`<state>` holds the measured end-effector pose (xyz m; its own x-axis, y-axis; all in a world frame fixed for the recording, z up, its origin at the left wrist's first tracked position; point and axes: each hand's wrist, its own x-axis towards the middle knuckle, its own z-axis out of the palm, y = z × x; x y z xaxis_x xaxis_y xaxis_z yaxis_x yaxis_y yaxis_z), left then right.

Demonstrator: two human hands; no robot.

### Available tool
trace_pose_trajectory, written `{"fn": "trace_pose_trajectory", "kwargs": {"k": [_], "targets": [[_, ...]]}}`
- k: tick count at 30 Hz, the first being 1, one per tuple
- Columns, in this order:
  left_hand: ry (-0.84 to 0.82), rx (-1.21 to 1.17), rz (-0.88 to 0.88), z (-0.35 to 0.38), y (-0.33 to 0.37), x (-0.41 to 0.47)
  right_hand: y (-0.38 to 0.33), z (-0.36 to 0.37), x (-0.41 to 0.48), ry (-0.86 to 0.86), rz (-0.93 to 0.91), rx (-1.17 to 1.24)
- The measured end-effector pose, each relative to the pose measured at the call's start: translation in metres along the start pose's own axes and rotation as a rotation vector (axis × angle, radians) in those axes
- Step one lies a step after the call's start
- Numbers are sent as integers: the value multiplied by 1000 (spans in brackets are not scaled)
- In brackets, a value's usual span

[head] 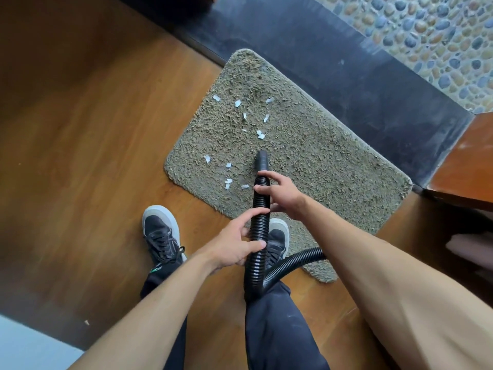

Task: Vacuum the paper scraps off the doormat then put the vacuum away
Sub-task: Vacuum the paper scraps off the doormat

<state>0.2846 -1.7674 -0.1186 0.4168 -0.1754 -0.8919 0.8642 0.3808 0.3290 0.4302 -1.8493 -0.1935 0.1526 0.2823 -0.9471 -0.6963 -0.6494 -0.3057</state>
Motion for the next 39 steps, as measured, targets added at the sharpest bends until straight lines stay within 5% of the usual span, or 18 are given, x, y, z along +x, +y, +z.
{"fn": "trace_pose_trajectory", "kwargs": {"k": [19, 39], "targets": [[-88, 28, -48, -21, -32, -22, 43, 30, -18, 115, 67, 98], [-95, -52, -57, -43, -55, -49, 52, 74, -17, 51, 109, -36]]}}
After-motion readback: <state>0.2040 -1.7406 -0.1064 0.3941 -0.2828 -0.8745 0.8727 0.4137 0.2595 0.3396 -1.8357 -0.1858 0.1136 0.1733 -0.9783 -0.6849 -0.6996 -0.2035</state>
